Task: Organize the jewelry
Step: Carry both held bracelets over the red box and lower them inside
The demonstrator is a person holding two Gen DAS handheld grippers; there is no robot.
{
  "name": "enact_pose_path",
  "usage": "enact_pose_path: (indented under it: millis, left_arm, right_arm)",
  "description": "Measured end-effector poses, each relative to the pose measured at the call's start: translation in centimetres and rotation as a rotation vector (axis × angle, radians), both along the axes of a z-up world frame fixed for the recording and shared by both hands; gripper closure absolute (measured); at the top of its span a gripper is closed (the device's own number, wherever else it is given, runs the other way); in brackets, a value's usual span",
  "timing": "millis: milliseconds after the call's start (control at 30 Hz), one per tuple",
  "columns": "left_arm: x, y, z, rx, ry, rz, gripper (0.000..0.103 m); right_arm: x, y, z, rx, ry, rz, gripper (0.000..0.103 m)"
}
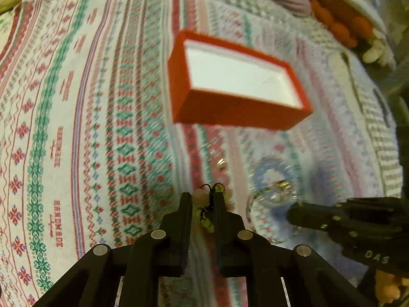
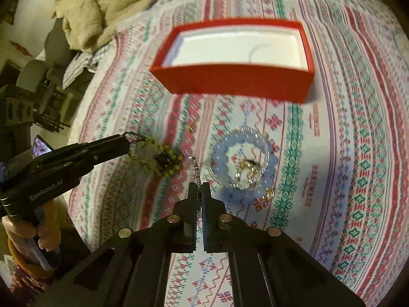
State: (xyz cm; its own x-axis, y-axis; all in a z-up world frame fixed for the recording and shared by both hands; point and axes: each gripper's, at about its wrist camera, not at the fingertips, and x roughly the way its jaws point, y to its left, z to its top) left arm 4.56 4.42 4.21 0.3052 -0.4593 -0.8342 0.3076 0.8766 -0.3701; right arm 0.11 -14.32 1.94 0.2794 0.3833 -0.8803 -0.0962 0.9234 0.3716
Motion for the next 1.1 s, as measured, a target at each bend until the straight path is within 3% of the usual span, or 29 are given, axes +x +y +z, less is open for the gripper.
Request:
enact_pose_path:
  millis: [267,667,900,1100]
  left_arm:
    - [1.0,0.3,3.7,-0.067,-0.057,0.013,0.093]
    - [3.3,-3.7,5.7,-0.094,-0.131,0.048,0.093]
    - [6.0,-5.8,5.6,-0.134,-0.149,0.075,0.093]
    - [8.5,-6.2,3.2,-0.123,-0.119,0.113,0.093]
  right_arm:
    - [0.4,-0.6,3.0,0.019,-0.077,-0.019,0.101]
    - [3.1,-2.4,6.4,0.044,-0.159,-0.113,0.101]
    - [5.7,-3.6,7.4,0.008,-0.206,-0.154,0.101]
    - [8.1,-4.0,6.6,-0.019,-0.199,-0.168,0.101]
